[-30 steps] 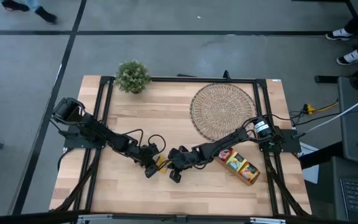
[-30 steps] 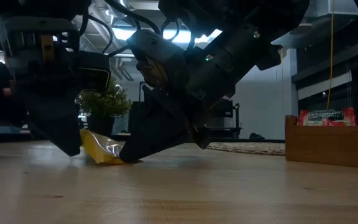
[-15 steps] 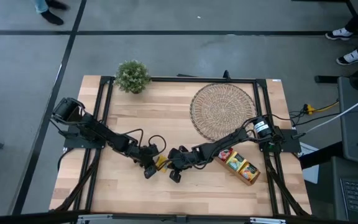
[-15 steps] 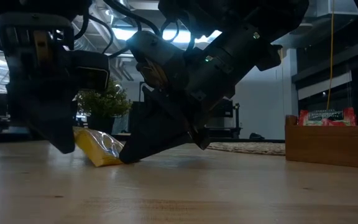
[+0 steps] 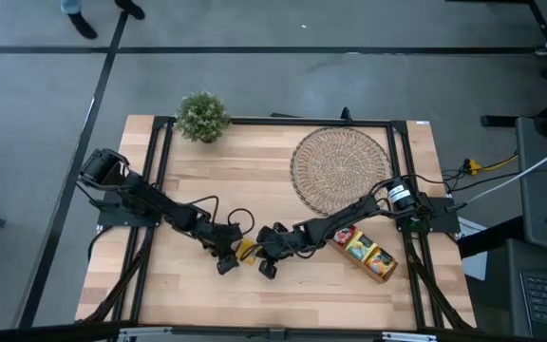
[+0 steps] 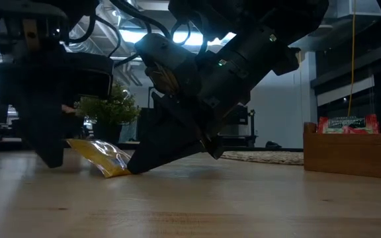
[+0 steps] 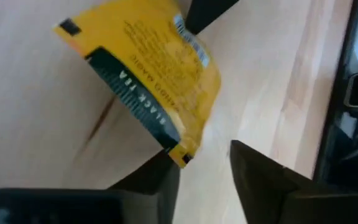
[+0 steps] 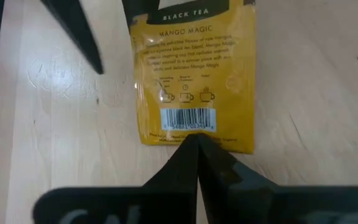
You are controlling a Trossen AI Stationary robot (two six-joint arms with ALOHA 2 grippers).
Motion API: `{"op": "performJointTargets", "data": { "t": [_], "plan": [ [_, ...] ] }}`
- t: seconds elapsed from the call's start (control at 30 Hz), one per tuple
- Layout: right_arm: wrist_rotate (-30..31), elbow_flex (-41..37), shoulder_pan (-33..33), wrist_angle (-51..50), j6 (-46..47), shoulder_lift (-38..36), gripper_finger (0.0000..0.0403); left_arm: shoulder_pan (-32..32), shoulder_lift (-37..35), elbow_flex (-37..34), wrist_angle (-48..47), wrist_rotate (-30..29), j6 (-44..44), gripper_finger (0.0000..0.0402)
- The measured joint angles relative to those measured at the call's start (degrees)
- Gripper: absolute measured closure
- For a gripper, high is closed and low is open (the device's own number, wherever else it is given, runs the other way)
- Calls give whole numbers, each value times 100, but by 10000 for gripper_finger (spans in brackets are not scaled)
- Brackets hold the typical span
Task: Pick & Place Tea
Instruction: Put the orange tea bag into the right slot of the wooden organizer
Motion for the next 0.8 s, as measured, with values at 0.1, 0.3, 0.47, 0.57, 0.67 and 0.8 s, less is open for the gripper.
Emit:
{"op": "performJointTargets", "data": {
  "t": [0.1, 0.3, 0.47, 0.57, 0.67, 0.8],
  "plan": [
    [-2, 0, 0, 0, -2, 0, 394, 77, -139, 2, 0, 22, 3, 241],
    [-3, 0, 0, -3, -7, 0, 397, 360, -603, 4, -373, -110, 64, 214],
    [0, 2, 0, -9, -15, 0, 393, 468, -717, 4, -842, -147, 6, 214],
    [-2, 2, 0, -9, -38, 0, 398, 487, -663, 4, -768, -148, -26, 217],
    [-2, 2, 0, -9, -44, 0, 398, 487, -656, 4, -709, -172, -39, 222],
    [0, 2, 0, -7, -44, 0, 392, 485, -658, 4, -581, -337, -37, 233]
  ]
}}
